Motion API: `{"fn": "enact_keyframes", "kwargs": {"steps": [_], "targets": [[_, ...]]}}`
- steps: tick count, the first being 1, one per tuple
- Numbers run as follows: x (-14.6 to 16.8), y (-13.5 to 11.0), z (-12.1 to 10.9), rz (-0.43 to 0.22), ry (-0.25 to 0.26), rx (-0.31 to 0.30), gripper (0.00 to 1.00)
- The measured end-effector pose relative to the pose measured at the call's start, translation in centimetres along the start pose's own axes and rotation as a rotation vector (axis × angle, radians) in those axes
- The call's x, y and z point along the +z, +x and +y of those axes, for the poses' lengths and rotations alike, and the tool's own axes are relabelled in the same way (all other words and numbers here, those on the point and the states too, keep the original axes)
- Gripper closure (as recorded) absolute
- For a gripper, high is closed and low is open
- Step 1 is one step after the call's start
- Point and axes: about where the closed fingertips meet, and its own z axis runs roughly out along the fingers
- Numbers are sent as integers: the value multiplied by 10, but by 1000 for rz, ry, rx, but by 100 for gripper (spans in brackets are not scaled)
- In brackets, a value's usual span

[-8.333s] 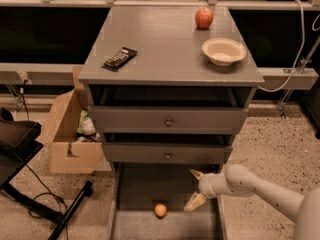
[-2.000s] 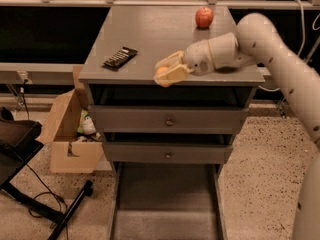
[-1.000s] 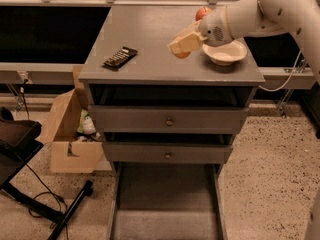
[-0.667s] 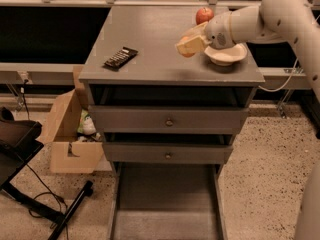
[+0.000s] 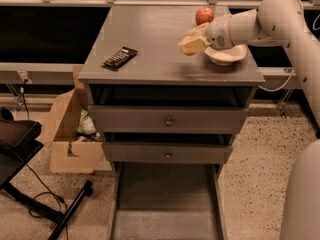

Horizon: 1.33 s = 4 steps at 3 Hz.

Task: Pick orange from bottom drawer and place on counter

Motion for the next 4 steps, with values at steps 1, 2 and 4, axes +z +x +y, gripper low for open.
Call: {"fn": "enact_keyframes", "kwargs": {"steps": [1, 2, 4], "targets": [[20, -9, -24, -30, 15, 2, 100], [62, -16, -48, -37, 19, 25, 100], [114, -28, -92, 127, 191, 155, 100]]}}
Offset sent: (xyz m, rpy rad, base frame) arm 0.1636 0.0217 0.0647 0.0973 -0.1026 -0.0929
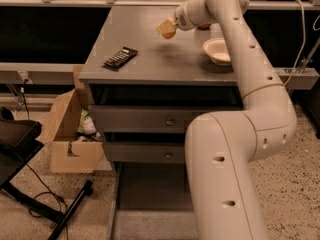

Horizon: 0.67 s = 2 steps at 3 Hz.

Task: Pick orange from bottom drawer and place on counter

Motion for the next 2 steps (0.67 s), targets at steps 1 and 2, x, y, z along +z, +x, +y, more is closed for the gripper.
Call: {"fn": "enact_keyframes", "kwargs": {"steps": [1, 2], "targets": [[25, 17, 3, 73, 15, 66, 100], [28, 18, 5, 74, 11, 74, 82]]}}
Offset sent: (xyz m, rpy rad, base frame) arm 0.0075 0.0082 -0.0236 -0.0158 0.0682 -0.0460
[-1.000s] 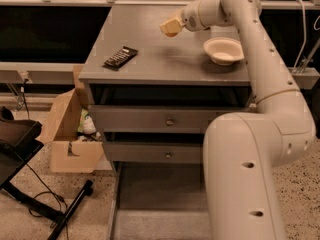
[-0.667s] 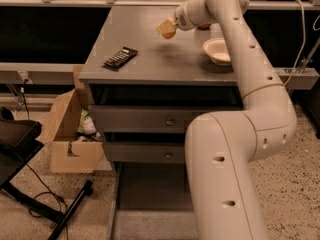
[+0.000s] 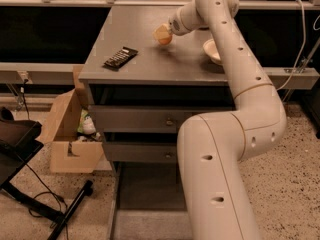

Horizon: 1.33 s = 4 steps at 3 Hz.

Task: Pick orange from bottom drawer and place on counter

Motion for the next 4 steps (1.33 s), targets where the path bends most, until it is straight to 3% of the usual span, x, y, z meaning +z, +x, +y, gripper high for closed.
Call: {"fn": "enact_keyframes", "kwargs": {"steps": [1, 3, 4], "targets": [[6, 2, 3, 5, -6, 1, 51], [14, 5, 7, 12, -16, 2, 4], [16, 6, 8, 14, -18, 2, 0]]}}
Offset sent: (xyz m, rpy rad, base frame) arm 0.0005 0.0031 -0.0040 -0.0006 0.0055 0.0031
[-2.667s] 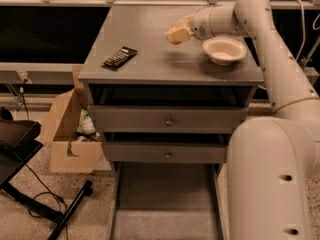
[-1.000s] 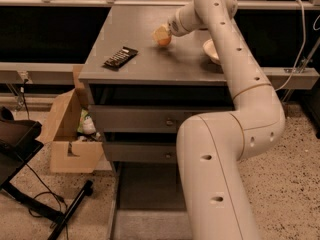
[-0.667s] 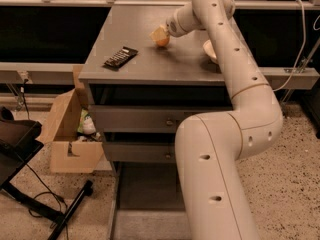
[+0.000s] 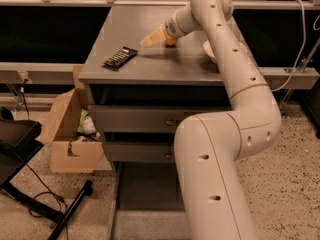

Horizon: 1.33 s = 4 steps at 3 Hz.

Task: Pick orange from bottom drawer and place on counter

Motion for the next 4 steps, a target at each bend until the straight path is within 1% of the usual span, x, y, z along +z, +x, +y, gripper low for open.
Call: {"fn": "enact_keyframes", "kwargs": {"steps": [1, 2, 3, 4], "targets": [[1, -3, 3, 4, -1, 5, 0], [-24, -29, 13, 64, 49, 8, 0], [-87, -67, 18, 106, 146, 23, 0], [-165, -89, 0, 56, 281, 107, 0]]}}
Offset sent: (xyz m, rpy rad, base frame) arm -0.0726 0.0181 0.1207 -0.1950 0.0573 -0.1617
